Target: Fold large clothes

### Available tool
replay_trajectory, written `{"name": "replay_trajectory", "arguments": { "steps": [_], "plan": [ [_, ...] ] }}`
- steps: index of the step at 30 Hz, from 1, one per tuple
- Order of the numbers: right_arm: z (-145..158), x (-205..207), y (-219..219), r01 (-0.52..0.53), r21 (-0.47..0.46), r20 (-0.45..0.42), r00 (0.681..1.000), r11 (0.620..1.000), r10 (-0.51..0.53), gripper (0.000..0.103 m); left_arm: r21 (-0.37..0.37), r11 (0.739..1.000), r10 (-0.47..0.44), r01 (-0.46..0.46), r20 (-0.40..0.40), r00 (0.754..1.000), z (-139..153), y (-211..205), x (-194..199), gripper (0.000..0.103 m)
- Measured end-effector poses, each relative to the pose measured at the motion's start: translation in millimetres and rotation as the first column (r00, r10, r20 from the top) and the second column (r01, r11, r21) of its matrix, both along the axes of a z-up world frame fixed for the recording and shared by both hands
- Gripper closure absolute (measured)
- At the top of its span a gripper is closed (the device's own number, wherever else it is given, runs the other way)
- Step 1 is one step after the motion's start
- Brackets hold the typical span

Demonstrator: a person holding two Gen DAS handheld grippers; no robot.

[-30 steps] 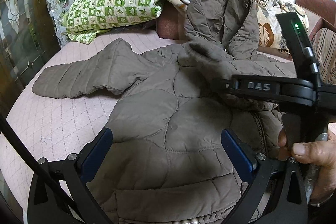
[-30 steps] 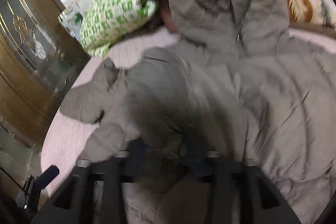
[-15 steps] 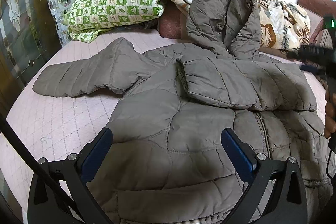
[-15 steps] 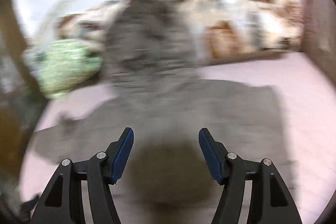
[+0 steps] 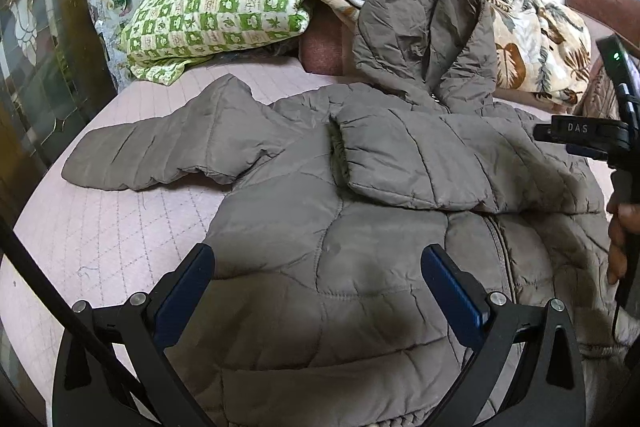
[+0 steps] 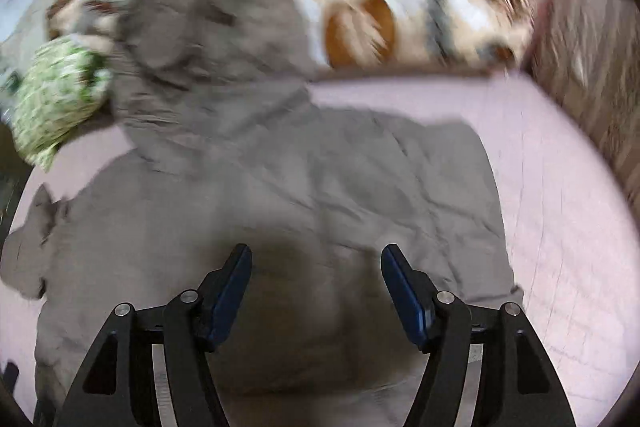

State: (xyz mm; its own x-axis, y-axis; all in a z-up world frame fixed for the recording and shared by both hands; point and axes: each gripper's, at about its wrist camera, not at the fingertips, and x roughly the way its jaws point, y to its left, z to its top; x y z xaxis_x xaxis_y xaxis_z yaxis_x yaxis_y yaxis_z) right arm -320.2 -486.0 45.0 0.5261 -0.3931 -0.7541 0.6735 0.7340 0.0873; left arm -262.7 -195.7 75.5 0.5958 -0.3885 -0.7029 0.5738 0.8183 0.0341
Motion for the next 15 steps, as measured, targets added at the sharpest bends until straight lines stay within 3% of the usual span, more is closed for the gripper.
{"name": "replay_trajectory", "arguments": {
  "steps": [3, 7, 9, 12, 15],
  "plan": [
    [-3.0, 21.7, 35.7, -0.157, 0.029, 0.014, 0.987, 0.987, 0.157, 0.031, -0.009, 1.000, 0.017, -0.017, -0.013, 1.000, 0.3, -0.3, 4.6, 0.000],
    [-45.5, 36.4, 55.2, -0.224, 0.091, -0.108, 0.966, 0.970, 0.233, 0.030, 0.009, 1.000, 0.009, -0.009, -0.010, 1.000, -1.3, -3.4, 3.6, 0.000],
    [-44.7, 32.9, 57.3, -0.235, 0.083, -0.122, 0.962, 0.968, 0.244, 0.030, 0.011, 1.000, 0.009, -0.009, 0.000, 1.000, -0.2, -1.7, 3.5, 0.000],
    [-4.9, 2.2, 52.4, -0.253, 0.156, 0.041, 0.968, 0.955, 0.249, 0.030, 0.002, 1.000, 0.022, -0.022, -0.006, 1.000, 1.5, 2.5, 8.0, 0.000],
    [27.7, -41.1, 58.0, -0.239, 0.137, 0.151, 0.964, 0.961, 0.219, 0.030, -0.005, 0.999, 0.041, -0.041, -0.013, 0.999, 2.1, 6.0, 12.6, 0.000]
  ]
}}
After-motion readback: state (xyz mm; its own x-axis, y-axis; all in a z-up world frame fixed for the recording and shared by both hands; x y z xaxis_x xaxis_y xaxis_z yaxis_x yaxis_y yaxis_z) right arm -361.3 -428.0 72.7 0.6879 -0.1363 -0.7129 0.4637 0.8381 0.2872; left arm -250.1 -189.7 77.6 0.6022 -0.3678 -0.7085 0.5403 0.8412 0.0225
